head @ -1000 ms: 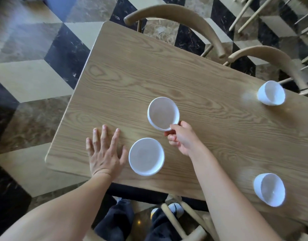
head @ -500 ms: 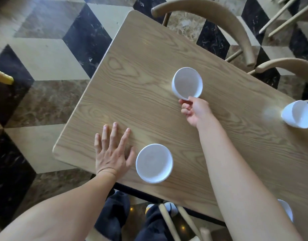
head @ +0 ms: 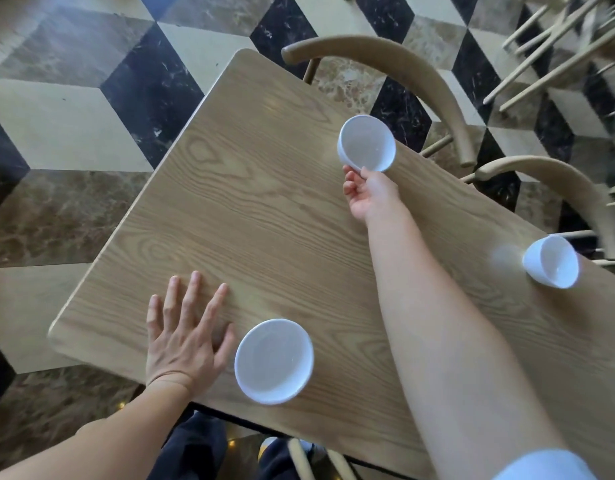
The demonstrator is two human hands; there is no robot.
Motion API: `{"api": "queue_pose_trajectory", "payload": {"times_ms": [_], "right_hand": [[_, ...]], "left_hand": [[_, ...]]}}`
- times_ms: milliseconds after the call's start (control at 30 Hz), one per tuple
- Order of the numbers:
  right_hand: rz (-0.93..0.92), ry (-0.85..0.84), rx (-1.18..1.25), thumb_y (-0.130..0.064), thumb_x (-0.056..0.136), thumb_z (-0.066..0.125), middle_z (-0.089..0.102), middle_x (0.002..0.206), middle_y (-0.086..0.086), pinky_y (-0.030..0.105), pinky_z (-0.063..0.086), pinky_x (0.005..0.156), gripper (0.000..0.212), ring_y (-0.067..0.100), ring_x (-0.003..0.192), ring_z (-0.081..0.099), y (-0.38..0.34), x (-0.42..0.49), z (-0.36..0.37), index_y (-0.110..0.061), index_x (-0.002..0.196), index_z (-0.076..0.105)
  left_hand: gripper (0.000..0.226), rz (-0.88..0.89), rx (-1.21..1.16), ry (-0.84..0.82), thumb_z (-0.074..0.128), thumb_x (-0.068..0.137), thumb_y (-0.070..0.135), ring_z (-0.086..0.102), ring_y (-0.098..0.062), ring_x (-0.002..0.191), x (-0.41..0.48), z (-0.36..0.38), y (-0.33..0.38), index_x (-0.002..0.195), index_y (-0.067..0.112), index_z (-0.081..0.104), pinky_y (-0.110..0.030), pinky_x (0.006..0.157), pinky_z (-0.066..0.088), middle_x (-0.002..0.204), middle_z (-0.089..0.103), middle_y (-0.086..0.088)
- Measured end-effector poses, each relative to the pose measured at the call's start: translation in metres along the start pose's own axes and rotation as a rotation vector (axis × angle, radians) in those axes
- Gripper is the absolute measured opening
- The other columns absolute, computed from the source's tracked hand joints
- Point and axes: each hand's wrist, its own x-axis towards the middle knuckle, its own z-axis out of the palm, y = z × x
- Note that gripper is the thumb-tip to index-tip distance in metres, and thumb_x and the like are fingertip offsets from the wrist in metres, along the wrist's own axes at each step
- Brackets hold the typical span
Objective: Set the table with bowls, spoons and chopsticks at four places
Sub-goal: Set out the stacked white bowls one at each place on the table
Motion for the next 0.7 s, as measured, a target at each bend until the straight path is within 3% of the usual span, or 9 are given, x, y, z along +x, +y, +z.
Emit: {"api": "queue_pose_trajectory", "payload": {"times_ms": [233,367,567,700], "right_hand": [[0.001,-0.053,-0.080,0.013,0.094,0.027,0.064,0.095,0.014,0.024,0.048,0.055,0.033,0.022,0.070,0.062,0.000,0.003,-0.007,0.002,0.103,0.057],[0.044,-0.102,-0.331,0.006,0.096,0.033,0.065,0.094,0.011,0.027,0.047,0.056,0.032,0.024,0.071,0.062,0.013,-0.007,-0.031,-0.011,0.119,0.048],[0.079,-0.027,-0.524,-0.003,0.097,0.039,0.064,0.080,0.008,0.023,0.036,0.049,0.023,0.020,0.058,0.054,0.062,-0.058,-0.094,-0.015,0.087,0.056],[0.079,0.059,-0.616,-0.008,0.097,0.043,0.064,0.077,0.005,0.022,0.032,0.047,0.019,0.017,0.053,0.050,0.089,-0.107,-0.154,-0.016,0.085,0.056]], "left_hand": [[0.072,0.001,0.002,0.029,0.044,0.078,0.057,0.015,-0.035,0.152,-0.001,0.000,0.000,0.146,0.033,0.048,-0.055,0.122,0.008,0.162,0.029,-0.008],[0.072,0.009,0.000,0.019,0.044,0.079,0.058,0.013,-0.034,0.152,0.000,0.002,-0.002,0.147,0.034,0.045,-0.054,0.122,0.006,0.162,0.026,-0.007],[0.070,0.001,-0.036,0.000,0.045,0.080,0.059,0.011,-0.033,0.152,0.000,0.000,-0.003,0.147,0.036,0.042,-0.051,0.122,0.001,0.163,0.026,-0.008],[0.066,0.011,-0.077,-0.058,0.049,0.085,0.055,0.006,-0.032,0.152,-0.005,-0.010,-0.002,0.148,0.038,0.040,-0.042,0.120,-0.010,0.164,0.021,-0.007]]}}
